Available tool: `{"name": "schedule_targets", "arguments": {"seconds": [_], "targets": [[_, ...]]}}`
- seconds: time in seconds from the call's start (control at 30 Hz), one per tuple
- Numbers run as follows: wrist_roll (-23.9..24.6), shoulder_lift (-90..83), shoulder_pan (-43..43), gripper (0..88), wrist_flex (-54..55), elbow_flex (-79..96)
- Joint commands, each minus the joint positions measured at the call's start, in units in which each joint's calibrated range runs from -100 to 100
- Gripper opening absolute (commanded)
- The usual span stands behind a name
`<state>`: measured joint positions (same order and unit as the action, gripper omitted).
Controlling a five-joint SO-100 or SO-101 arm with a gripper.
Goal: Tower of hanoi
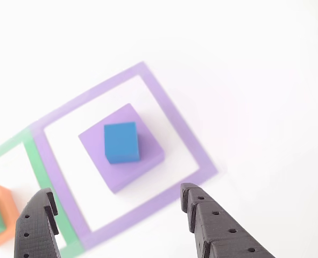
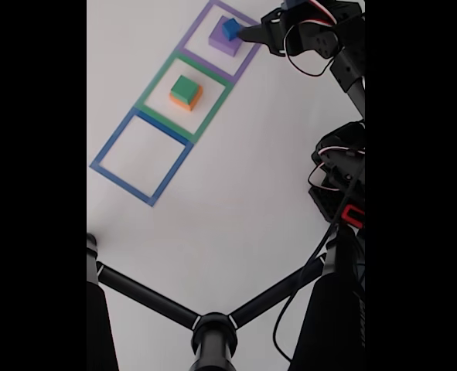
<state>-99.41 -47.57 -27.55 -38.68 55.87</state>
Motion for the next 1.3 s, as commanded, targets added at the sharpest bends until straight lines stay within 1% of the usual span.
{"name": "schedule_targets", "arguments": {"seconds": [0.0,0.07,0.27,0.4,0.57,0.7,1.03,1.27], "targets": [[-0.59,3.45,0.13,26.4,21.84,8.03],[-0.59,6.27,0.13,26.4,29.7,11.31],[-0.59,17.17,0.99,26.2,48.48,15.76],[-0.59,25.41,1.66,26.3,58.85,16.22],[-0.59,34.13,2.72,26.1,68.89,16.22],[-0.59,38.65,2.62,25.9,73.58,16.13],[-0.59,47.21,1.76,24.5,80.95,14.58],[-0.59,49.31,2.52,20.0,81.68,13.67]]}}
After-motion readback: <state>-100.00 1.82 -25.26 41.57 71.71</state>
